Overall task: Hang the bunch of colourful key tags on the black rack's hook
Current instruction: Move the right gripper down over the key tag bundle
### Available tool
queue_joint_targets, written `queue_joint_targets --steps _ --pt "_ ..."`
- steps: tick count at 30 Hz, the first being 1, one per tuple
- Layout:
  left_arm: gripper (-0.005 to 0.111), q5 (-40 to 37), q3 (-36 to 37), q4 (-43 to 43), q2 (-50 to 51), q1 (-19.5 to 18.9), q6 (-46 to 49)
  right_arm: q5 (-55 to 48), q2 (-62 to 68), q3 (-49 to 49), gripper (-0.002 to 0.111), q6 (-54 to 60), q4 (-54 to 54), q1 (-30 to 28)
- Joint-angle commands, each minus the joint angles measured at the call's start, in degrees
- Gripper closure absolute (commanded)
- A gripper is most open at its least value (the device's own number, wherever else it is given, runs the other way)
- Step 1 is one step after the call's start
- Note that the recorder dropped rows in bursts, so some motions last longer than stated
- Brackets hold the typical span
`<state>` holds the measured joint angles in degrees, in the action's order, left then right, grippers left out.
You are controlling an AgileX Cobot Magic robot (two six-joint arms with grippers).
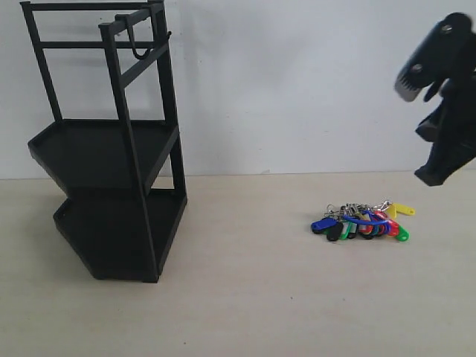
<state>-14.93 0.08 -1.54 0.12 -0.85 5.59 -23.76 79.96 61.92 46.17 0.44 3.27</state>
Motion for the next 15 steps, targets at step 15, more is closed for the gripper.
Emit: queue_joint_targets --steps 15 --pt "0.102 0.3 -0.1 0.2 -0.1 0.1 0.0 -12.1 30.3 9.4 0.108 -37.1 -54.1 17.9"
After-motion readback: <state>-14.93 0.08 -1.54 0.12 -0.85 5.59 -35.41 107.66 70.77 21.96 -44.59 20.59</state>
